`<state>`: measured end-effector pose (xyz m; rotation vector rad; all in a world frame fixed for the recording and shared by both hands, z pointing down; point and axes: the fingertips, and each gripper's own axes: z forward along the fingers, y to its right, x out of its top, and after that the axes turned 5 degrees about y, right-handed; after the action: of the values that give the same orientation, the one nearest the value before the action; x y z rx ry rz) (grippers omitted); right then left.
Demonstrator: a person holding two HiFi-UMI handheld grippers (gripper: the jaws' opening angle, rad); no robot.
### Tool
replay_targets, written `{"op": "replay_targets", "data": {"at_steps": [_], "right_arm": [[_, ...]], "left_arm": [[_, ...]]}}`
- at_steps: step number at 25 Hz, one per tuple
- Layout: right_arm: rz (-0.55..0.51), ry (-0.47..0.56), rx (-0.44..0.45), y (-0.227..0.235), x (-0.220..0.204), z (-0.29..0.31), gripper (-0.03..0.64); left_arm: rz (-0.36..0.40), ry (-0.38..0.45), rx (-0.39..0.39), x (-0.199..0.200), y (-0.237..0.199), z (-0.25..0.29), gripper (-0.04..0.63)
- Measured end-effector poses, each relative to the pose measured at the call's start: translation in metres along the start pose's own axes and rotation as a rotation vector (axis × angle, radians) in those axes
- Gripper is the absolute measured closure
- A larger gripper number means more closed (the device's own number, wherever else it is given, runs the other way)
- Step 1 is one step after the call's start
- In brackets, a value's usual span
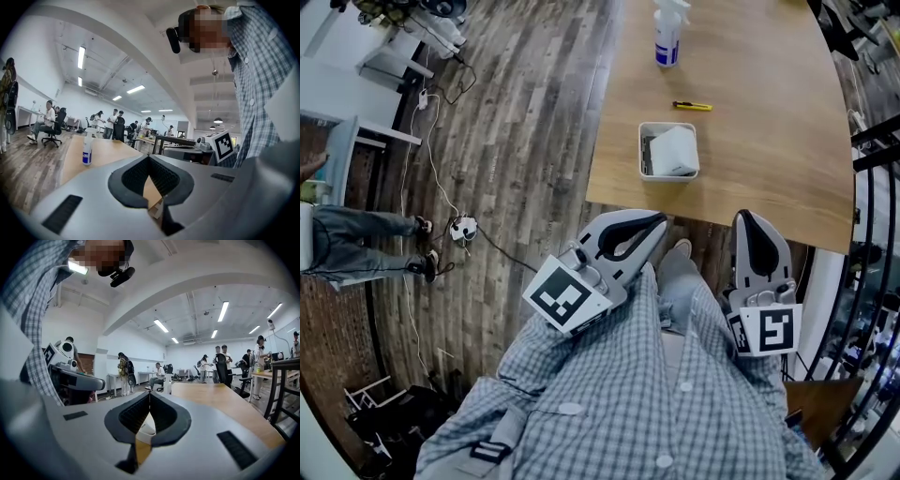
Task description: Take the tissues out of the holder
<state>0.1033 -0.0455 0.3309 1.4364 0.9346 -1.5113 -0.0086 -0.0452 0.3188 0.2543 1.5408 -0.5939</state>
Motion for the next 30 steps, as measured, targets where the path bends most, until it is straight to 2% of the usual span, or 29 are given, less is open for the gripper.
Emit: {"op": "replay_targets", "data": {"at_steps": [9,11,19,26,30], "right_arm": [[-0.042,0.007,0.046,0.063,0.010,0.023,0.604],[-0.056,0.009,0.057,0.072,0.010,0.026,0.604],[-0.044,0.019,0.094,0.099,0.008,0.033,0.604],[-0.025,0.016,0.076,0.108,0.013,0.036,0.604],[-0.020,0.000,0.066,0.112,0.009,0.041,0.604]], "left_arm": [[0.001,-0.037,0.061,0.000,-0.010,0.056,0.591],[0.005,-0.009,0.054,0.005,-0.009,0.068,0.591],[0.024,0.001,0.077,0.008,-0.008,0.099,0.591],[0.028,-0.026,0.094,0.013,-0.019,0.108,0.591],[0.024,-0.021,0.078,0.012,-0.028,0.118,0.591]]}}
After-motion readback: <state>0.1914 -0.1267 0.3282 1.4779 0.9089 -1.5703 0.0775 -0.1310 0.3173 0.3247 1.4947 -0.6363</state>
